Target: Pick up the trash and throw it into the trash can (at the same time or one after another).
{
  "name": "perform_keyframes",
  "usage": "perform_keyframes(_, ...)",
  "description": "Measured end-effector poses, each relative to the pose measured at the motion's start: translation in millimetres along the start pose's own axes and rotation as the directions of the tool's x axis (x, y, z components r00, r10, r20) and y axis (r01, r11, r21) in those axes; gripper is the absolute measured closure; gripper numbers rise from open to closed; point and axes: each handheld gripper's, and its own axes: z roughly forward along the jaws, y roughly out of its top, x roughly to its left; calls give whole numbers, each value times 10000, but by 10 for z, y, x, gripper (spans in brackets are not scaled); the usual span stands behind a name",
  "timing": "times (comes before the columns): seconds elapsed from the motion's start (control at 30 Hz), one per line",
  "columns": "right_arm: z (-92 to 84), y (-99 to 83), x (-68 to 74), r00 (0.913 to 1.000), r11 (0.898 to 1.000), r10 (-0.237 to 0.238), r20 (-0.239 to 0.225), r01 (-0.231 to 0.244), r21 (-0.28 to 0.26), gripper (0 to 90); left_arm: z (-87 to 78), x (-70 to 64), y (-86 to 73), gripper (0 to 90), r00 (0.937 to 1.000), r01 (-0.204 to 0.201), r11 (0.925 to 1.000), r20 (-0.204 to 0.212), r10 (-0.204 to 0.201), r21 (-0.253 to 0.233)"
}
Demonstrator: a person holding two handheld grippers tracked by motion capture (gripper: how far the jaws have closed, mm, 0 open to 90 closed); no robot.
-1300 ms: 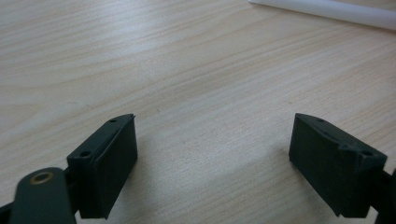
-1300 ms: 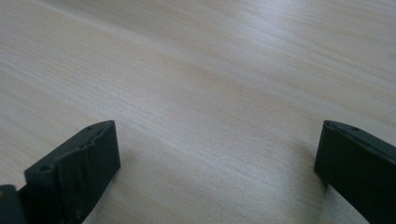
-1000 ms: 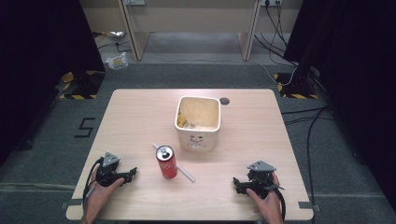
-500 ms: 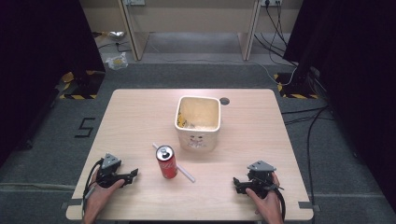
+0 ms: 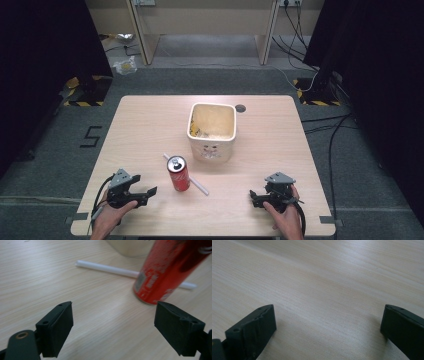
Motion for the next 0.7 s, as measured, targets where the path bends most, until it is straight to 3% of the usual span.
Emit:
perform_keyframes(0.33,1,1,-1,10000,10000,-2,-13,2,-1,2,53,-254,136,151,9963,-619,9980,594,626,-141)
perform_keyframes(0.7,2,1,-4,10000,10000,-25,-32,25,-4,2,175,-316,250,151,9939,-955,9953,546,962,-152)
